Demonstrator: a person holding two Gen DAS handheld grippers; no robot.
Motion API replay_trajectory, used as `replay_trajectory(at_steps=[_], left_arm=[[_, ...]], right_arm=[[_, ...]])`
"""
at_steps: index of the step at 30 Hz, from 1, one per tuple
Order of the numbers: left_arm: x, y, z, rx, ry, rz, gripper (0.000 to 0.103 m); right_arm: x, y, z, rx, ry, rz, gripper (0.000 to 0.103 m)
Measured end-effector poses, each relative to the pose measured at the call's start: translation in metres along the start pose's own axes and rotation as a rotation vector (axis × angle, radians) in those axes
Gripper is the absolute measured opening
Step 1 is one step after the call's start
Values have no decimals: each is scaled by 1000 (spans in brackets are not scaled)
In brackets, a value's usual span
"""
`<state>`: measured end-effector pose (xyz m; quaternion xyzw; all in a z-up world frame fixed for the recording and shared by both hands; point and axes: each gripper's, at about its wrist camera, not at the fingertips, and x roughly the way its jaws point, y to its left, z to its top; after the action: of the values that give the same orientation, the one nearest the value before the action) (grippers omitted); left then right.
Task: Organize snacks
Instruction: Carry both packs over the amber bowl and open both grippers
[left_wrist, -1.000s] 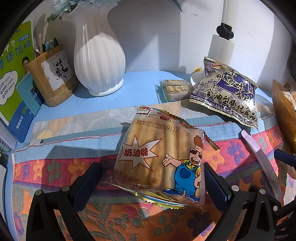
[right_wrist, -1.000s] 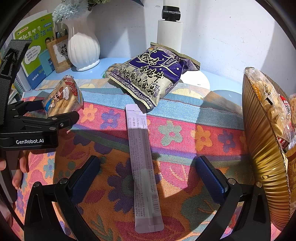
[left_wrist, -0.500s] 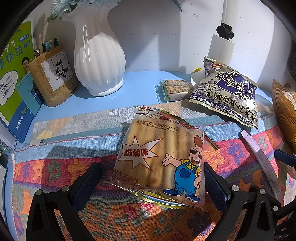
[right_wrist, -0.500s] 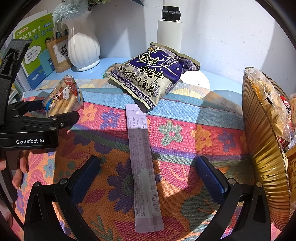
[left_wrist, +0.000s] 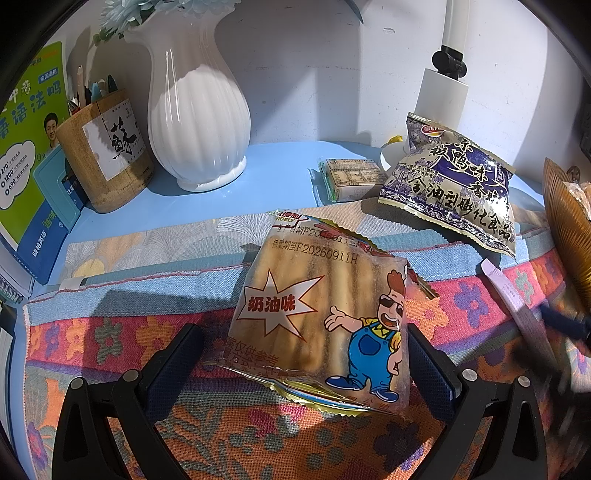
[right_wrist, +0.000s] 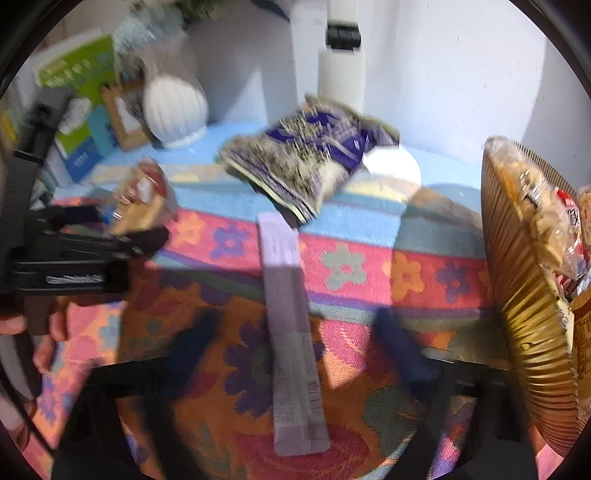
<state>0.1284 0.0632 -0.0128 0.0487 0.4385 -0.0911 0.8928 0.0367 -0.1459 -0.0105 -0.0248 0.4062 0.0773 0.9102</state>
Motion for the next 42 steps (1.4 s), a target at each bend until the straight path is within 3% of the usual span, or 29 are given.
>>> replay_trajectory(at_steps=[1, 5, 20, 25, 27, 30, 34, 42], left_arm=[[-1, 0, 0, 0, -4, 0, 103], [-11, 2, -2, -7, -56, -30, 64], [-14, 20, 2, -106, -88, -121, 63], [-20, 18, 2, -106, -116, -95, 63], [-31, 14, 0, -111, -139, -29, 63], [-59, 9, 4, -175, -139, -115, 63], [-94, -25, 30, -124, -155, -111, 63], [-129, -123, 84, 16, -178, -274, 63]], right_arm=[[-4, -2, 0, 10, -17, 31, 18], [-8, -15, -1, 72, -40, 180, 18], [-15, -35, -3, 198, -107, 362, 18], [-24, -43, -8, 259, -156, 428, 18], [-29, -45, -9, 295, -171, 500, 18], [-47, -49, -3, 329, -212, 574, 18], [-83, -66, 18, 345, -275, 619, 18], [-153, -143, 56, 346, -382, 397, 18]])
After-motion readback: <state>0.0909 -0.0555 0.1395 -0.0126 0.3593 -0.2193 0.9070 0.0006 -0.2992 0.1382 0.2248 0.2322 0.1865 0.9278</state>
